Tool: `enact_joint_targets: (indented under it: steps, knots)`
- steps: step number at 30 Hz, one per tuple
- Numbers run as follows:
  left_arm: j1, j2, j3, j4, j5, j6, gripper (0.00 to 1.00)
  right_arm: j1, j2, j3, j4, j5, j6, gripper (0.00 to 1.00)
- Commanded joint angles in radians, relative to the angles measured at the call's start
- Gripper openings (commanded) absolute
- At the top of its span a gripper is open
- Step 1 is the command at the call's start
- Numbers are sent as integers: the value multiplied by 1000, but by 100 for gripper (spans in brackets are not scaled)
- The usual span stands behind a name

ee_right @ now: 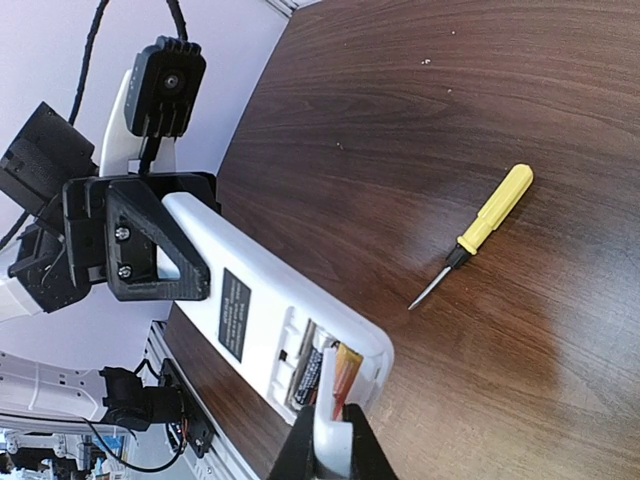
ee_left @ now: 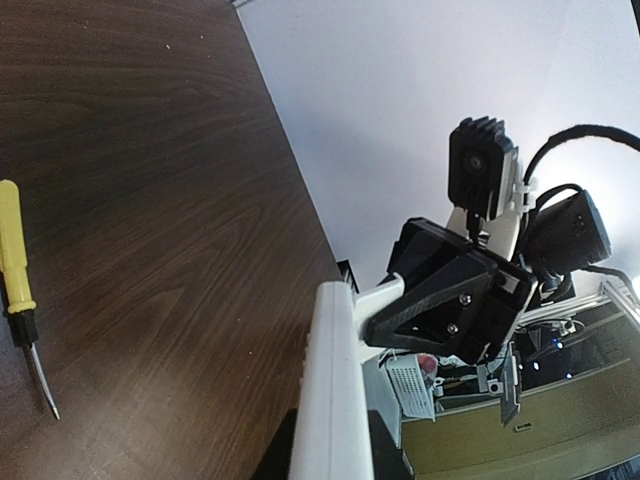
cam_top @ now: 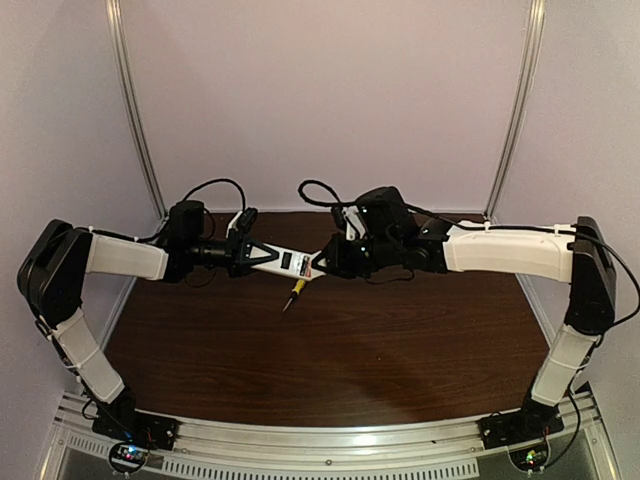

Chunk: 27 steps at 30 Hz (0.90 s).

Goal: Unload the batteries from the remote control

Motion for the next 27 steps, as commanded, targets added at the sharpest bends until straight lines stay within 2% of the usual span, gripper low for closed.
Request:
enact_joint_targets:
  steps: [1,16,27]
  knots:
    - [0,-28,33,22,10,23,0,4,-42,-33,37,-16,11,9]
    - [0,-28,45,-18,3,54,0,4,-117,-43,-6,24,-30,3]
    - [1,-19,65,-70,4,133,0,-13,-221,-36,-240,217,-163,0]
